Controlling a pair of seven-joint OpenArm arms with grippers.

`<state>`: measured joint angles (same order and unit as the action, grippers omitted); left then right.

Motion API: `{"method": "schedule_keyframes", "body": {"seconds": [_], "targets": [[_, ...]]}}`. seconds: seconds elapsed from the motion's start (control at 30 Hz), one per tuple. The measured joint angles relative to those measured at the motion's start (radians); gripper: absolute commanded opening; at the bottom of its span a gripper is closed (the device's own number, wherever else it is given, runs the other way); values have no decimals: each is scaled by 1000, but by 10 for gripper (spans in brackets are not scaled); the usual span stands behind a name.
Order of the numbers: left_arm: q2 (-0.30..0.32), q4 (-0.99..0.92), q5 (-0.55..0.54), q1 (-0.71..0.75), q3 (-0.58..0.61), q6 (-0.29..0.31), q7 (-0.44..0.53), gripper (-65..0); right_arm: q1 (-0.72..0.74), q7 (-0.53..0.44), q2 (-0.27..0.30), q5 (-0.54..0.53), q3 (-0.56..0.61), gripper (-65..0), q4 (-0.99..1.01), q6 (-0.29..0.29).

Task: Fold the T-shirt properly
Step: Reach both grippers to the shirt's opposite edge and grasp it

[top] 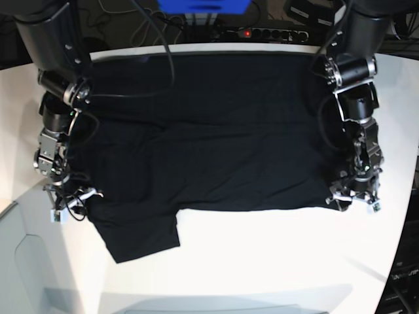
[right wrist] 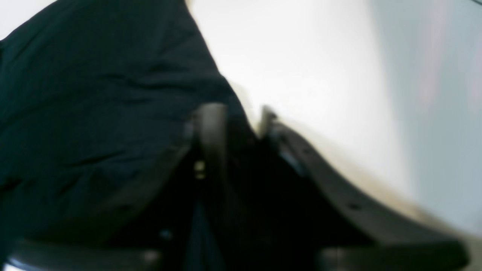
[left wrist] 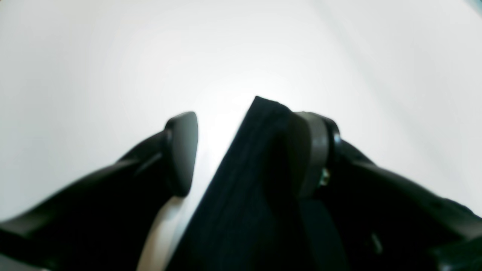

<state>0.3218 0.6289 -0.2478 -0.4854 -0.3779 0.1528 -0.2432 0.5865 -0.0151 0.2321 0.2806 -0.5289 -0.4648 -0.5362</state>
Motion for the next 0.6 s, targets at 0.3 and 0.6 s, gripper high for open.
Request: {"method": "schedule_keyframes", "body": {"seconds": [0.3, 0.6], "targets": [[-5, -51, 6, -14, 112, -2, 32, -293, -2, 2, -3, 0, 0, -650, 0, 0], [-8, -55, 5, -17, 161, -2, 34, -591, -6, -8, -3, 0, 2, -650, 0, 0]]}}
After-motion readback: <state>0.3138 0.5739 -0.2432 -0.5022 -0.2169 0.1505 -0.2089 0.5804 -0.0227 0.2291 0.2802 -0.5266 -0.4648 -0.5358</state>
